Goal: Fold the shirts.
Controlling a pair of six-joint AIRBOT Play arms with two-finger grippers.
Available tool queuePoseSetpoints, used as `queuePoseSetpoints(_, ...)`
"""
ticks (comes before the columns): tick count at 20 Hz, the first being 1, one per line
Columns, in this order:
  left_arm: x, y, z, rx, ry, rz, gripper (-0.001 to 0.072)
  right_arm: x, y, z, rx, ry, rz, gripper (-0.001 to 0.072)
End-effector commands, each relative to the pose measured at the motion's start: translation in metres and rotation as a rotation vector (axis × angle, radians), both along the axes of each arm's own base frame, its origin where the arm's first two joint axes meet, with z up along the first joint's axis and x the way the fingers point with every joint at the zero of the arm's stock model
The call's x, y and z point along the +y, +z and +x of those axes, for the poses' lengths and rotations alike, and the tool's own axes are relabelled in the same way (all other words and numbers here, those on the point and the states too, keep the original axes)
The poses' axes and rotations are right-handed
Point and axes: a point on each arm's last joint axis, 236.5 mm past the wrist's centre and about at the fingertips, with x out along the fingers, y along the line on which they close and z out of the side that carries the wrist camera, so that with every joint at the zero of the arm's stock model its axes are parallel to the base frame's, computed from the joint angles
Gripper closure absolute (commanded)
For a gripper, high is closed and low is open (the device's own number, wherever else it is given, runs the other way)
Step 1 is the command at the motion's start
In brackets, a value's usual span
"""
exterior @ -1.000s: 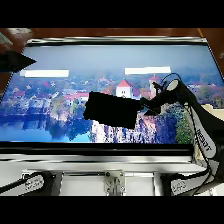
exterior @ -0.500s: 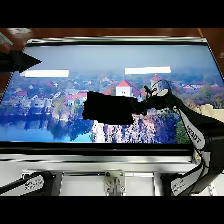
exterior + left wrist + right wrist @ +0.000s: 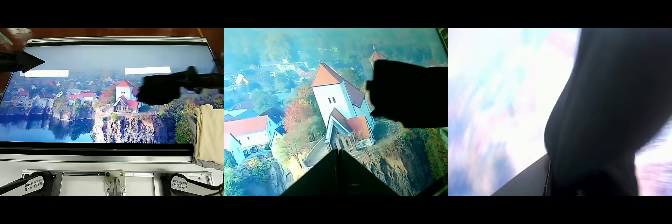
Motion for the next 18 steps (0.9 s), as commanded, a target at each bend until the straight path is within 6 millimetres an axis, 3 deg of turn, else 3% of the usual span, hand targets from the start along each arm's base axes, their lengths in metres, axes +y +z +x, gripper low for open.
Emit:
queuePoseSetpoints(1, -0.010, 0.001, -0.003, -0.001, -0.024, 0.001, 0.0668, -0.114, 0.036, -0.065, 0.027, -0.285, -0.139, 0.0649)
queuePoseSetpoints(3, -0.012, 0.003, -0.005, -0.006, -0.027, 0.002, 0.0668, -0.162, 0.032, -0.107, 0.100, -0.401, -0.201, 0.0649)
queuePoseSetpoints(5, -0.013, 0.005, -0.009, -0.009, -0.035, 0.005, 0.0668, -0.194, 0.014, -0.153, 0.230, -0.469, -0.235, 0.0649)
queuePoseSetpoints(9, -0.018, 0.008, -0.021, -0.001, -0.067, 0.014, 0.0668, -0.234, -0.014, -0.242, 0.509, -0.534, -0.357, 0.0649)
queuePoseSetpoints(11, -0.018, 0.010, -0.022, -0.004, -0.068, 0.015, 0.0668, -0.249, -0.018, -0.277, 0.605, -0.579, -0.400, 0.0649)
queuePoseSetpoints(14, -0.018, 0.010, -0.022, -0.005, -0.067, 0.015, 0.0668, -0.252, -0.025, -0.293, 0.627, -0.634, -0.343, 0.0649)
queuePoseSetpoints(16, -0.019, 0.010, -0.023, -0.005, -0.069, 0.015, 0.0668, -0.238, -0.052, -0.303, 0.688, -0.622, -0.274, 0.0649)
queuePoseSetpoints(18, -0.020, 0.010, -0.023, -0.005, -0.073, 0.015, 0.0668, -0.211, -0.090, -0.312, 0.765, -0.576, -0.178, 0.0649)
